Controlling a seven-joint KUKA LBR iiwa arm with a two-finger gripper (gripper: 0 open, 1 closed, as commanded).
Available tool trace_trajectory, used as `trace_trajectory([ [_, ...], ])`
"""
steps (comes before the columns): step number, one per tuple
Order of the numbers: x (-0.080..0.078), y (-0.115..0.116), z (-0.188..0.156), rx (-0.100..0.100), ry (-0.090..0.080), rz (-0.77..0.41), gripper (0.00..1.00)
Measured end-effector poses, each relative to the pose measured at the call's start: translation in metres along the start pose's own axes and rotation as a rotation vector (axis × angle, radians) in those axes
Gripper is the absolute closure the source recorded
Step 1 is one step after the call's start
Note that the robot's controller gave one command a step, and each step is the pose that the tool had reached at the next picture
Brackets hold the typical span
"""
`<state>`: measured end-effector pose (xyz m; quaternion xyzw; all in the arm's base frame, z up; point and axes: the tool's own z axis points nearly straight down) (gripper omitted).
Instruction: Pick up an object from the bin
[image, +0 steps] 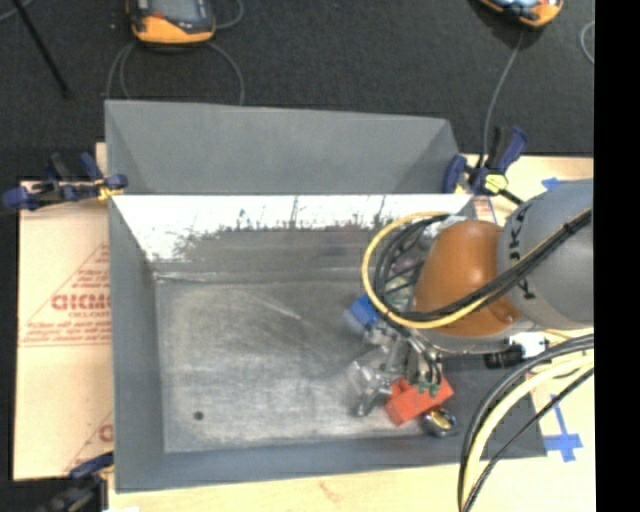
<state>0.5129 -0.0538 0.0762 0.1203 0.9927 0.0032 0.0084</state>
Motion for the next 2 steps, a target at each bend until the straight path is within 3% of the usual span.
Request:
trace_trajectory([
  [1, -0.002, 0.0, -0.002, 0.0, -0.006, 0.002, 1.0],
  [2, -0.024, -0.014, -0.147, 0.008, 0.008, -0.205, 1.0],
])
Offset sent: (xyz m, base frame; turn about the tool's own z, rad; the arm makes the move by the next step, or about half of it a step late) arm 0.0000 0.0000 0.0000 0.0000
